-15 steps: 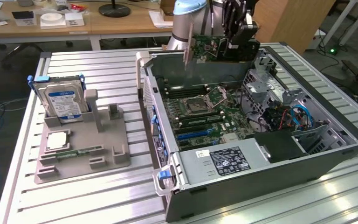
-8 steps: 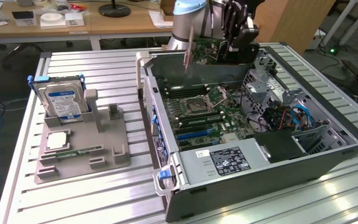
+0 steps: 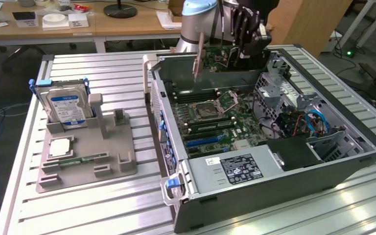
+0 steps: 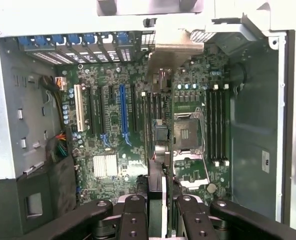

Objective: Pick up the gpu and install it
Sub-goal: 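Insert the gpu into the slot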

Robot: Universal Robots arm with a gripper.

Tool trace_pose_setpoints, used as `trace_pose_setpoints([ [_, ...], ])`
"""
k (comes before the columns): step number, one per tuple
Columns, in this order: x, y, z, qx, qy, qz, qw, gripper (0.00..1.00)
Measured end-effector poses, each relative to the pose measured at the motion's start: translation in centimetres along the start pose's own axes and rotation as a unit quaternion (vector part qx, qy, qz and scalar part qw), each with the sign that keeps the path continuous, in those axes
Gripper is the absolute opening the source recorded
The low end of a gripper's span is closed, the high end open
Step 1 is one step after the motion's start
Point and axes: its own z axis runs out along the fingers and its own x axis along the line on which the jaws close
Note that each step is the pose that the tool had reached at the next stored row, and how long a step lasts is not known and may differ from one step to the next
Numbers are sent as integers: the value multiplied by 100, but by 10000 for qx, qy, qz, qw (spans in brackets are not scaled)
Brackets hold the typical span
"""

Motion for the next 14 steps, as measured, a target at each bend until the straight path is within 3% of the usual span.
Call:
trace_pose_setpoints([
  [14, 69, 0, 154, -9, 2, -24, 10000, 27],
])
